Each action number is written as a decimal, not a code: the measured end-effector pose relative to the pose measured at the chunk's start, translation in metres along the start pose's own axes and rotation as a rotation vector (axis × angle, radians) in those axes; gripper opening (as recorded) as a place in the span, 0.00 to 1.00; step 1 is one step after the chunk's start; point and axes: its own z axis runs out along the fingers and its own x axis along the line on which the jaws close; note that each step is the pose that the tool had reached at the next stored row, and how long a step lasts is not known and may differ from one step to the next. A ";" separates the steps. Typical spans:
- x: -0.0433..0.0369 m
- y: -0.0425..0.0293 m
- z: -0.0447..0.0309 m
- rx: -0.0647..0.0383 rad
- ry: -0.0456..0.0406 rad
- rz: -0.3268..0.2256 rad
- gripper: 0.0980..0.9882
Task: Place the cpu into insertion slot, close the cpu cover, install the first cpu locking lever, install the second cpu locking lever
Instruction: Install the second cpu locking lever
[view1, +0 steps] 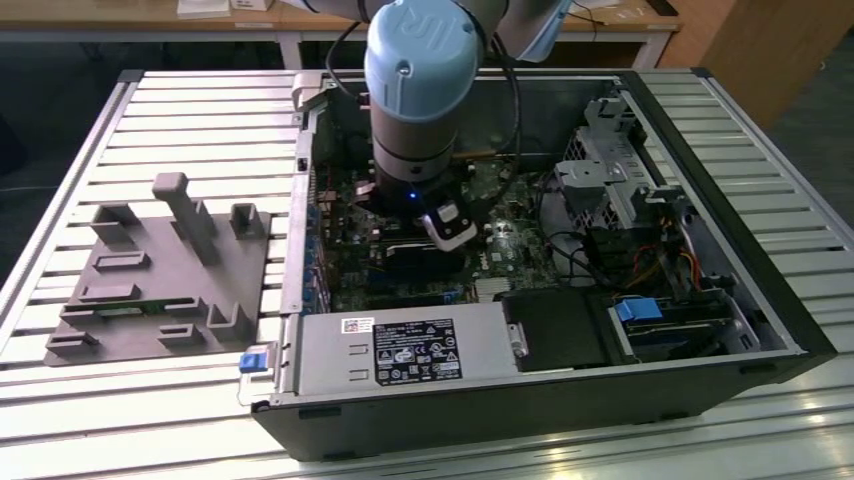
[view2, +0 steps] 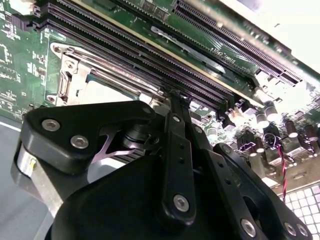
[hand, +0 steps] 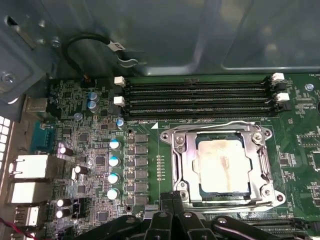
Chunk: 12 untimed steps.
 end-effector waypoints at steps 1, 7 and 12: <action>0.0002 0.0003 0.0002 0.000 0.0000 0.000 0.02; 0.0007 0.0019 0.0010 0.000 0.0001 0.000 0.02; 0.0009 0.0023 0.0011 0.000 0.0000 0.000 0.02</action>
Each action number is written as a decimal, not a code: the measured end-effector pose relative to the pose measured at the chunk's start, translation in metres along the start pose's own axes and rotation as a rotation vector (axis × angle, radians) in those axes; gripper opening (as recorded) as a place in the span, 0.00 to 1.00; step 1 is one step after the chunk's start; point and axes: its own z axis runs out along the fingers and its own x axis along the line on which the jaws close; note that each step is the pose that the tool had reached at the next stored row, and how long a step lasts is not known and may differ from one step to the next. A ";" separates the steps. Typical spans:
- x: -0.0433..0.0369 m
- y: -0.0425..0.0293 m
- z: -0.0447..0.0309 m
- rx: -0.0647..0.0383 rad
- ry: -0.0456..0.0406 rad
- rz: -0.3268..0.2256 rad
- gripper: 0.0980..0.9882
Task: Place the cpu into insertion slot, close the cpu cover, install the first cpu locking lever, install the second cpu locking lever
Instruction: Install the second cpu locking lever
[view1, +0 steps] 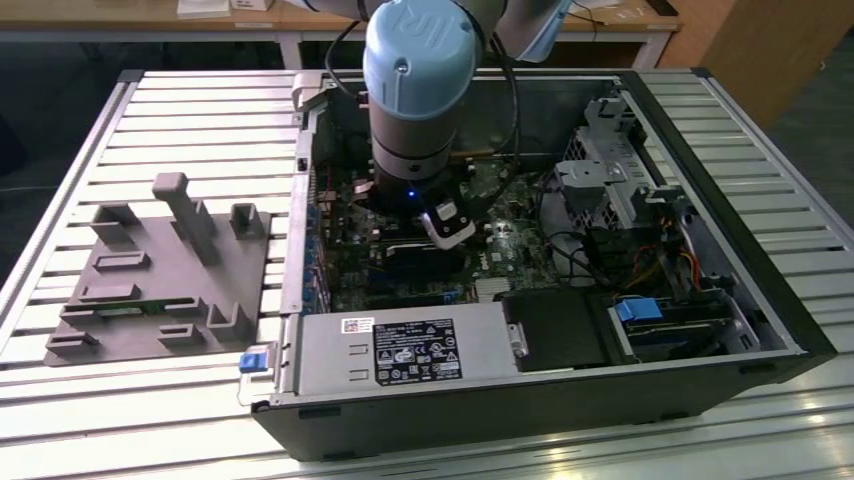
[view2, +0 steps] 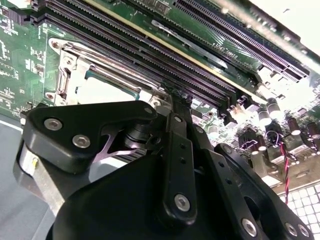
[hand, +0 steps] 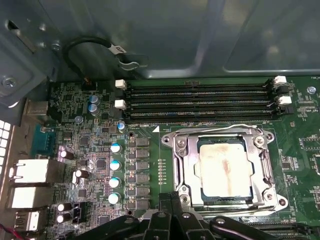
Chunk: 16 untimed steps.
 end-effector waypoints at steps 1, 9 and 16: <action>0.0001 0.0000 0.0000 0.000 0.0000 0.000 0.02; 0.0001 -0.0016 -0.0005 0.002 -0.0002 0.000 0.02; 0.0000 0.0001 -0.0047 0.001 -0.0003 0.000 0.02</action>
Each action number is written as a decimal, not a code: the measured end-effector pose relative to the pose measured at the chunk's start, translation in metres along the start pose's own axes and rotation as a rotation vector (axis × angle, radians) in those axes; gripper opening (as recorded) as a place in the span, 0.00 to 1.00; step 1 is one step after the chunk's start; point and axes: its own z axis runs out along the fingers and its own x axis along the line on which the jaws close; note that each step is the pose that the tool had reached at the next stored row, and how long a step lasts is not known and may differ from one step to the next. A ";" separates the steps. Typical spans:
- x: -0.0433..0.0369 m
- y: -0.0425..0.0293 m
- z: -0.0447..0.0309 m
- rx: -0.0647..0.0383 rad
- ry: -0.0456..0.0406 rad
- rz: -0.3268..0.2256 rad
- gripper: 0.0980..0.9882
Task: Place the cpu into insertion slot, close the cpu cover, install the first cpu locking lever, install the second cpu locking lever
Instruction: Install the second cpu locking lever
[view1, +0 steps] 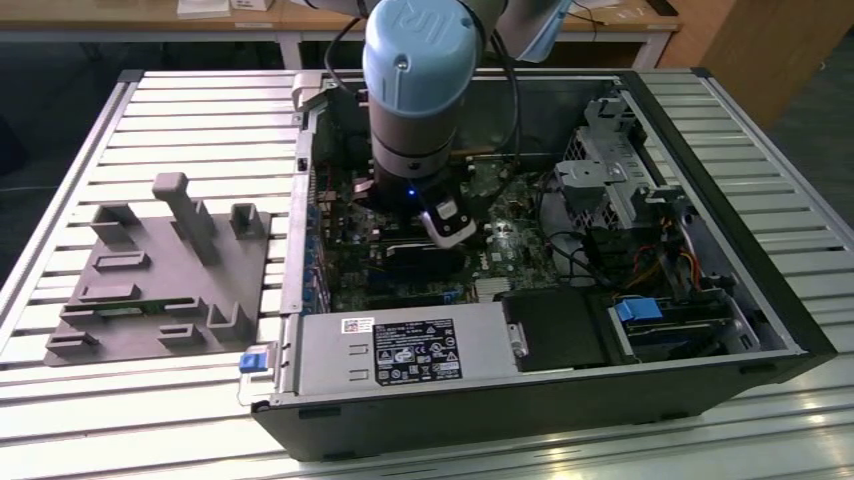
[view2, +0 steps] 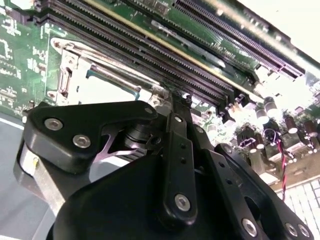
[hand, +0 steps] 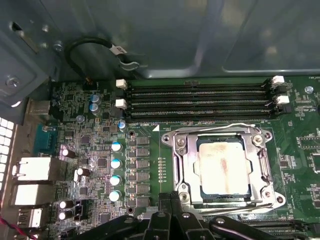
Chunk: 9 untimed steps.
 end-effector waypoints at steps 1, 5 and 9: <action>0.0000 0.0007 -0.0012 0.000 0.0001 0.000 0.02; 0.0000 0.0037 -0.0071 0.000 0.0002 0.000 0.02; -0.0002 0.0059 -0.0129 0.000 0.0002 0.000 0.02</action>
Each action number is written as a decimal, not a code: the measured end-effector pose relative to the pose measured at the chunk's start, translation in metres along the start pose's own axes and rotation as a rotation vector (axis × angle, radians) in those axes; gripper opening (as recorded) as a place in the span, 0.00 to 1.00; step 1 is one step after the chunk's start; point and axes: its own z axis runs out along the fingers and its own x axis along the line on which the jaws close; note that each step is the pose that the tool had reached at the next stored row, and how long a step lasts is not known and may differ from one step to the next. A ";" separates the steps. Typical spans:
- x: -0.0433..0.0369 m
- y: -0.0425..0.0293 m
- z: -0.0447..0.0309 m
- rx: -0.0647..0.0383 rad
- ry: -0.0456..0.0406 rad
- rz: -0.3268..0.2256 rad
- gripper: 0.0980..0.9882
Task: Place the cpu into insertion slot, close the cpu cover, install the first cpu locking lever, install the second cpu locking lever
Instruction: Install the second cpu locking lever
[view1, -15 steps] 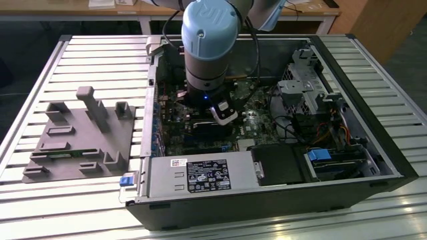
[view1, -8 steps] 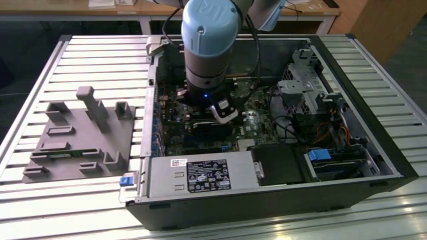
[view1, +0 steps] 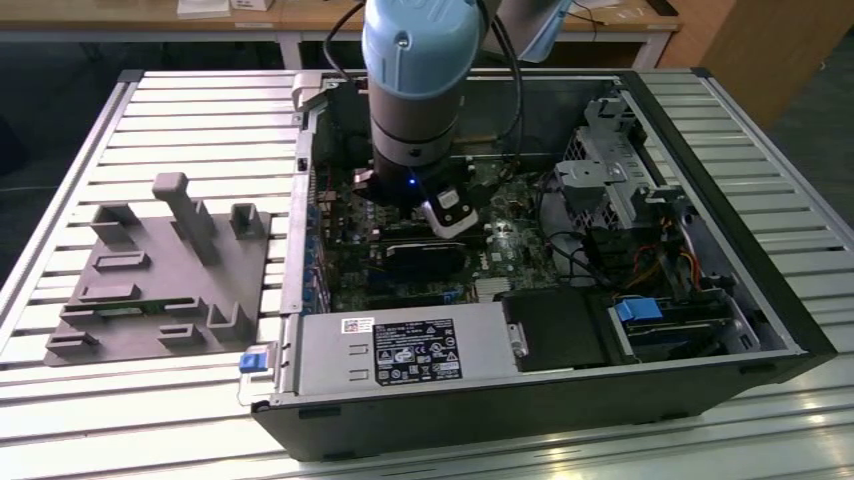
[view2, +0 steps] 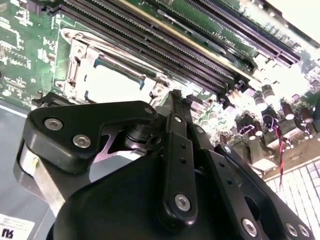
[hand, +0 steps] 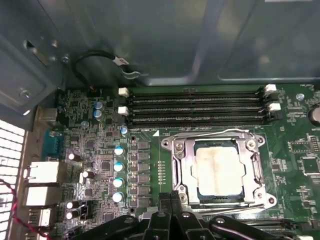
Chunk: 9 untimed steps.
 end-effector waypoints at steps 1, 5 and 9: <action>0.0000 0.0005 -0.0015 0.000 0.0001 0.000 0.02; -0.0001 0.0017 -0.0049 0.000 0.0000 0.000 0.02; -0.0001 0.0017 -0.0049 0.000 0.0001 0.000 0.02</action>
